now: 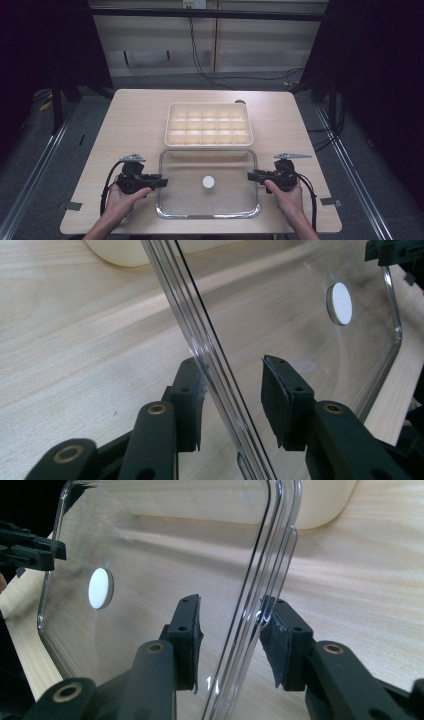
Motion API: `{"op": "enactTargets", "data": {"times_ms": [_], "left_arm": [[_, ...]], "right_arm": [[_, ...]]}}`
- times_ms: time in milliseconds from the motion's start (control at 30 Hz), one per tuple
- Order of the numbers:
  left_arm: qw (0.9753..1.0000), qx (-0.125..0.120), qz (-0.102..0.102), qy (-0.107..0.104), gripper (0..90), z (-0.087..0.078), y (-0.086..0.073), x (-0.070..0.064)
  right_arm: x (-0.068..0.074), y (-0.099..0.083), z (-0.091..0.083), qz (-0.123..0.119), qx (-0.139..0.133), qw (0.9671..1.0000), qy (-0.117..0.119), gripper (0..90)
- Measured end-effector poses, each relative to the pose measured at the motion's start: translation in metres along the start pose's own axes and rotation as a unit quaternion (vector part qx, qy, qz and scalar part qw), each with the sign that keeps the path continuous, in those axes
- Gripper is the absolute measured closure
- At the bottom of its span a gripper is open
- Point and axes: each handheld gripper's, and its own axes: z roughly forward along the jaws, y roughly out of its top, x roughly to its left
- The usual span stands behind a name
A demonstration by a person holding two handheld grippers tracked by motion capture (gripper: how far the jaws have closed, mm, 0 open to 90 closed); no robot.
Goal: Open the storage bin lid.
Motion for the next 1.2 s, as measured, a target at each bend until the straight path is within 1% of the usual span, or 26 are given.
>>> {"op": "enactTargets", "data": {"times_ms": [167, 200, 233, 267, 400, 433, 500, 533, 667, 733, 867, 933, 967, 1000, 1033, 1067, 1100, 1133, 1167, 1200], "left_arm": [[0.9999, 0.01, -0.005, -0.002, 61.2, 0.003, -0.002, 0.003], [0.9999, 0.014, -0.007, 0.003, 61.2, 0.005, -0.002, 0.003], [0.9999, 0.014, -0.007, 0.003, 61.3, 0.005, -0.002, 0.003], [0.9998, 0.019, -0.006, 0.004, 61.3, 0.006, -0.002, 0.005], [0.9997, 0.02, -0.011, 0.002, 61.1, 0.007, -0.002, 0.006], [0.9996, 0.026, -0.011, 0.0, 61.0, 0.008, -0.001, 0.008], [0.9995, 0.029, -0.01, 0.003, 60.6, 0.01, 0.0, 0.009], [0.9995, 0.03, -0.013, 0.003, 60.4, 0.011, 0.0, 0.009], [0.9994, 0.033, -0.009, 0.007, 59.7, 0.013, 0.001, 0.009], [0.9992, 0.037, -0.012, 0.005, 59.6, 0.014, 0.001, 0.01], [0.9992, 0.038, -0.011, 0.008, 59.4, 0.015, 0.001, 0.01], [0.999, 0.042, -0.013, 0.007, 59.3, 0.015, 0.001, 0.011], [0.9988, 0.047, -0.013, 0.008, 58.9, 0.016, 0.002, 0.012], [0.9988, 0.047, -0.013, 0.008, 58.8, 0.016, 0.002, 0.012], [0.9987, 0.049, -0.014, 0.008, 58.7, 0.018, 0.002, 0.012], [0.9987, 0.048, -0.014, 0.01, 58.7, 0.019, 0.002, 0.012], [0.9986, 0.049, -0.015, 0.008, 58.4, 0.019, 0.002, 0.012], [0.9986, 0.049, -0.015, 0.008, 58.4, 0.019, 0.002, 0.012], [0.9987, 0.047, -0.016, 0.01, 58.5, 0.02, 0.002, 0.012], [0.9987, 0.048, -0.016, 0.01, 58.6, 0.02, 0.002, 0.012]], "right_arm": [[-0.002, -0.002, 0.004, 0.003, 0.012, 0.9999, -0.009, 58.3], [-0.003, -0.003, 0.006, 0.004, 0.015, 0.9998, -0.012, 57.9], [-0.003, -0.003, 0.006, 0.004, 0.015, 0.9998, -0.012, 57.9], [-0.005, -0.003, 0.007, 0.007, 0.019, 0.9997, -0.012, 57.7], [-0.005, -0.003, 0.009, 0.008, 0.022, 0.9996, -0.014, 57.3], [-0.006, -0.003, 0.01, 0.009, 0.024, 0.9995, -0.016, 56.9], [-0.007, -0.002, 0.012, 0.009, 0.025, 0.9994, -0.019, 56.5], [-0.008, -0.002, 0.012, 0.009, 0.026, 0.9994, -0.021, 56.2], [-0.009, -0.002, 0.014, 0.009, 0.032, 0.9992, -0.025, 55.4], [-0.01, 0.0, 0.016, 0.007, 0.034, 0.9989, -0.03, 54.4], [-0.009, 0.0, 0.019, 0.002, 0.04, 0.9985, -0.037, 51.9], [-0.009, 0.0, 0.02, 0.001, 0.043, 0.9984, -0.038, 51.0], [-0.008, 0.0, 0.021, -0.004, 0.047, 0.998, -0.043, 49.3], [-0.008, 0.0, 0.021, -0.004, 0.047, 0.998, -0.043, 49.3], [-0.007, 0.0, 0.022, -0.01, 0.047, 0.9975, -0.052, 47.9], [-0.007, 0.0, 0.022, -0.01, 0.047, 0.9975, -0.052, 47.9], [-0.006, 0.001, 0.023, -0.014, 0.047, 0.9969, -0.061, 46.8], [-0.006, 0.001, 0.023, -0.014, 0.047, 0.9969, -0.061, 46.8], [-0.007, 0.001, 0.024, -0.017, 0.043, 0.9971, -0.06, 45.4], [-0.007, 0.001, 0.024, -0.017, 0.043, 0.9972, -0.059, 43.7]]}}
